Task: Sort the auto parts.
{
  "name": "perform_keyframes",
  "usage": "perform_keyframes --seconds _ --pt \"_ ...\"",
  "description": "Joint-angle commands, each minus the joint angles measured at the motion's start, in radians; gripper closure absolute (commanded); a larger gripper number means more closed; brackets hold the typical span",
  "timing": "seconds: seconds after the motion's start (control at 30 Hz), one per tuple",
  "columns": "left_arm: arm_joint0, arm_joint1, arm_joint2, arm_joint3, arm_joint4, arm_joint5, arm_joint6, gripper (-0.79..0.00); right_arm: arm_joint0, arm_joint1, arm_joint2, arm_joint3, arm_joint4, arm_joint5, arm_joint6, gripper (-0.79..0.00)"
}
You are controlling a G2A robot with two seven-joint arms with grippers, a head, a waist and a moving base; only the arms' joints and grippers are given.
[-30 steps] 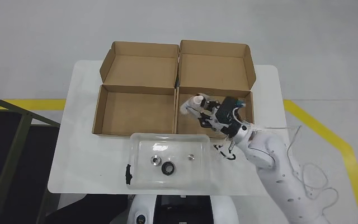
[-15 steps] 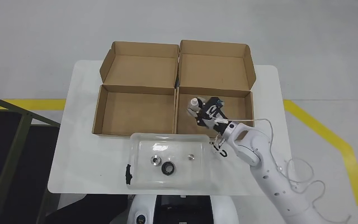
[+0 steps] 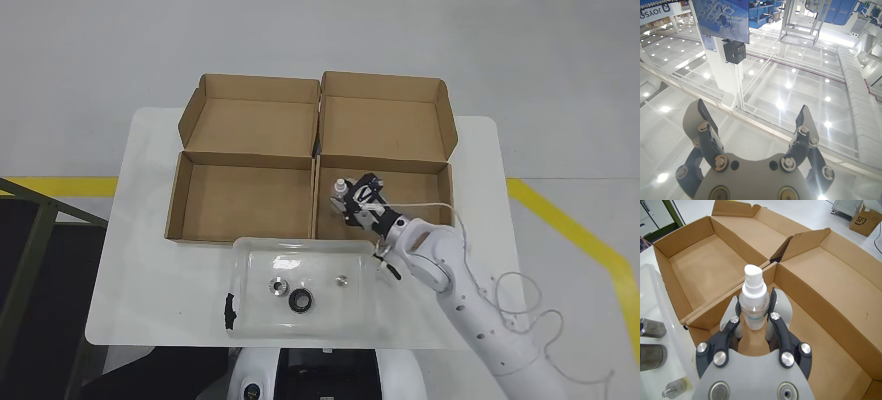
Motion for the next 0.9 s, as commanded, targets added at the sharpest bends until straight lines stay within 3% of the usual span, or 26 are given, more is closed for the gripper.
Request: perform_keyframes --seconds 0.0,0.1,0.2,0.33,0.43,0.5,0.57,0.87 --pt "0.0 0.0 0.0 0.0 0.0 0.0 0.0 -0.785 0.005 -0.002 -0.003 0.007 0.003 0.003 0.006 0.0" --pt "0.0 0.0 0.0 0.0 0.0 0.0 0.0 -0.785 0.009 -0.005 -0.005 0.015 0.004 0.009 0.018 0.0" --pt "0.0 0.0 0.0 0.0 0.0 0.0 0.0 -0.785 0.012 -0.007 -0.007 0.02 0.003 0.01 0.028 -0.135" --pt "0.0 0.0 0.0 0.0 0.0 0.0 0.0 -0.785 0.015 -0.01 -0.011 0.029 0.001 0.008 0.034 -0.2" --pt "0.0 0.0 0.0 0.0 0.0 0.0 0.0 -0.785 0.015 -0.011 -0.013 0.031 0.0 0.007 0.036 -0.382" --pt "0.0 0.0 0.0 0.0 0.0 0.0 0.0 -0.785 0.014 -0.012 -0.013 0.028 -0.004 0.005 0.04 -0.622" --pt "0.0 0.0 0.0 0.0 0.0 0.0 0.0 -0.785 0.009 -0.011 -0.011 0.016 -0.013 0.006 0.049 -0.785" --pt "0.0 0.0 0.0 0.0 0.0 0.0 0.0 -0.785 -0.056 0.003 0.043 -0.146 -0.044 -0.013 0.064 -0.785"
